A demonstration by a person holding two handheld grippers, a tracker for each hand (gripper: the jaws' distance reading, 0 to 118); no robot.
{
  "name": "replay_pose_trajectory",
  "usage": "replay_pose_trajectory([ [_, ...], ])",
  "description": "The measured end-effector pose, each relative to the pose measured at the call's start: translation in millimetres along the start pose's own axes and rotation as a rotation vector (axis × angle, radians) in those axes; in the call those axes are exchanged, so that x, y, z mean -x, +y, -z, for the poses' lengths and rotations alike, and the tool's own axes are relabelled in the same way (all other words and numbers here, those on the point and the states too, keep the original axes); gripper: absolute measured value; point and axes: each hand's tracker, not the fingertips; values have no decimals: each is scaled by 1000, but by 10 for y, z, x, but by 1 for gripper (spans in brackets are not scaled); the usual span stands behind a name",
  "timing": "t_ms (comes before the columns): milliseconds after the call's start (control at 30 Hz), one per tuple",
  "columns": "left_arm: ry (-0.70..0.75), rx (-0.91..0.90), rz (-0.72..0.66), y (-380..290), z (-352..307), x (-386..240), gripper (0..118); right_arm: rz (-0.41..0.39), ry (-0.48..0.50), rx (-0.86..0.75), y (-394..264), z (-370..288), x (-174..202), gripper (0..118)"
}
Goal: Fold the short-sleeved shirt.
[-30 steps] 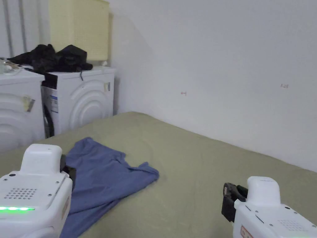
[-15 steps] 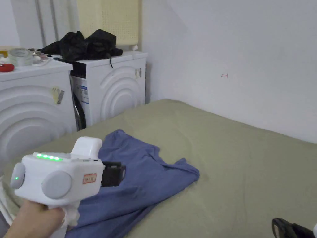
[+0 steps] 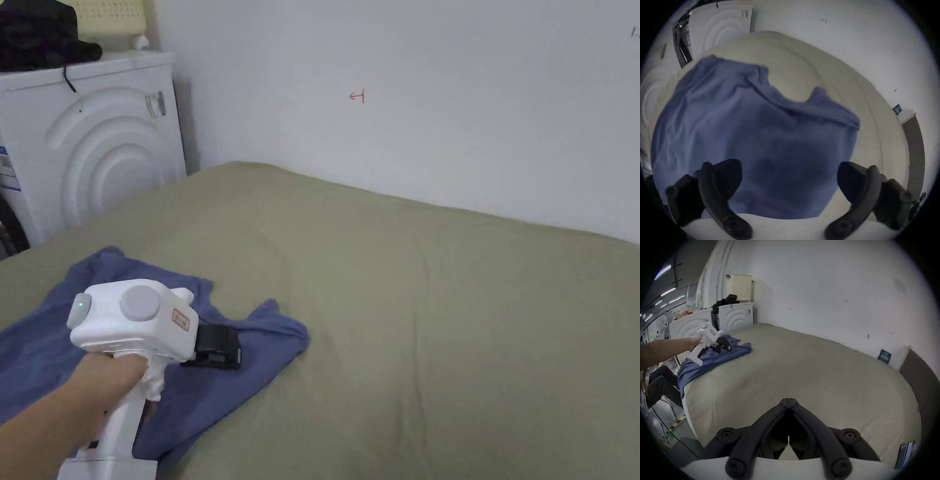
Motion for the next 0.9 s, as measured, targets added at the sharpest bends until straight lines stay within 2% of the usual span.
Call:
replay_pose_trajectory([
  [33, 22, 16, -12, -37, 45, -4, 52, -7, -3, 2, -36, 20, -11, 0],
  [67, 53, 5, -1, -63, 60, -45, 7, -13, -11, 3, -66, 28, -13, 0],
  [100, 190, -91, 33, -110, -14, -104, 7, -15, -25, 4, -98, 24, -7, 0],
  [133, 129, -144, 7, -102, -95, -112, 0, -16, -33, 5, -113, 10, -11, 0],
  [200, -20, -120, -93, -145, -269, -94, 0, 1, -27, 1, -125, -54, -51, 0],
  [233, -89, -107, -89, -156, -339, -117, 0, 9, -21, -4, -129, -105, -59, 0],
  [333, -125, -200, -32, -71, -616, -254, 0, 5, -51, -22, -124, -243, -133, 0],
  [467, -328, -245, 9, 8, -964, -674, 0, 47, -93, -51, -101, -519, -317, 0],
  [533, -395, -264, 72, 9, -1105, -1050, 0, 85, -118, -75, -93, -705, -427, 0],
  [733, -618, -239, 246, -297, -1279, -2549, 0, 125, -244, -124, -193, -1351, -772, 0],
  [900, -764, -111, 399, -829, -1069, -3939, 0, 174, -348, -122, -416, -1884, -1032, 0],
])
